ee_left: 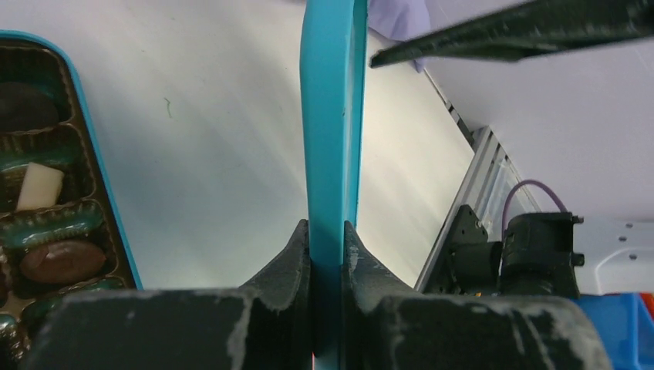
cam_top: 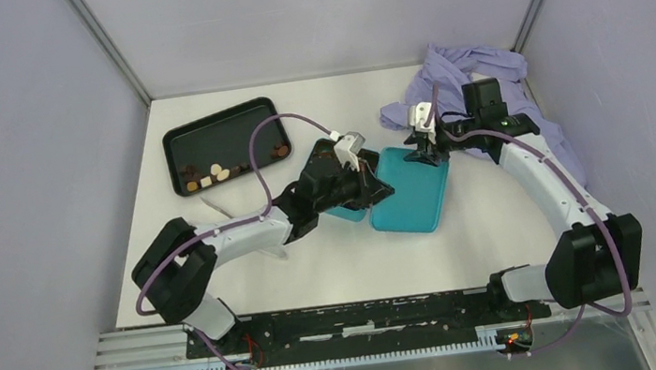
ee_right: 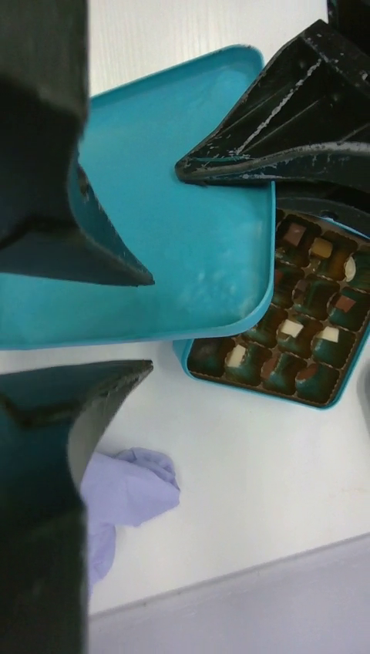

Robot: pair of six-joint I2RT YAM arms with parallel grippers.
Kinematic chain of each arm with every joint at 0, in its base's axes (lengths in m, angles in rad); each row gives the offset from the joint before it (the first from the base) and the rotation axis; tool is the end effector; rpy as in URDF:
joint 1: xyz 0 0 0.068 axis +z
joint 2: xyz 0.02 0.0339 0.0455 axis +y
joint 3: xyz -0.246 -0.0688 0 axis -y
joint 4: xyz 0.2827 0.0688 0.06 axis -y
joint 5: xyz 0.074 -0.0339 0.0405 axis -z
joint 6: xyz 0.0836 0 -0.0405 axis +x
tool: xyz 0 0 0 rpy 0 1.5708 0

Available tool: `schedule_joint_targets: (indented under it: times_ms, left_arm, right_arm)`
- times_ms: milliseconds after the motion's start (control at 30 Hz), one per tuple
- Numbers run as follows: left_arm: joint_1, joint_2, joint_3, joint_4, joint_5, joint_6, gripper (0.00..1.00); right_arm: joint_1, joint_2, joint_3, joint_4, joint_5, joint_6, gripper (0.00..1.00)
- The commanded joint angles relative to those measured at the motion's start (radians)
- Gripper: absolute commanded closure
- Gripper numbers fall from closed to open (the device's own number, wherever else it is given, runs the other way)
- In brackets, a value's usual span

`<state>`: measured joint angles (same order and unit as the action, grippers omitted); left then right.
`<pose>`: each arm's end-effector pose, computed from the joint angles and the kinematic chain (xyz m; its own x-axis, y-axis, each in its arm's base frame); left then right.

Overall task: Pack the chocolate
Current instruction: Pick up the box lid from the center of the board.

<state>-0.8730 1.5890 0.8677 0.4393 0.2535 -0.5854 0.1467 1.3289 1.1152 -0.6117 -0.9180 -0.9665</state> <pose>0.2571 -0.3393 0.1747 -0.6444 -0.0640 -0.7620 0.6485 0.4824 -0.5889 0.3214 0.1146 0.2593 0.0987 -0.4907 -0.8657 -0.9515 0.2083 -0.2265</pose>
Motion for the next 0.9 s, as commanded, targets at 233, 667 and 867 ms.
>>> schedule_joint_targets:
  times_ms: [233, 667, 867]
  left_arm:
    - [0.055, -0.131, 0.25, -0.423, -0.229, -0.416, 0.98]
    - [0.09, -0.16, 0.429, -0.836, -0.4, -0.964, 0.98]
    - [0.093, -0.178, 0.419, -0.854, -0.377, -1.164, 0.98]
  right_arm:
    - [0.004, -0.044, 0.287, -0.188, -0.166, -0.188, 0.02]
    - [0.107, -0.185, 0.14, -0.16, -0.018, -0.308, 0.02]
    - [0.17, -0.238, -0.005, 0.09, 0.148, -0.127, 0.04]
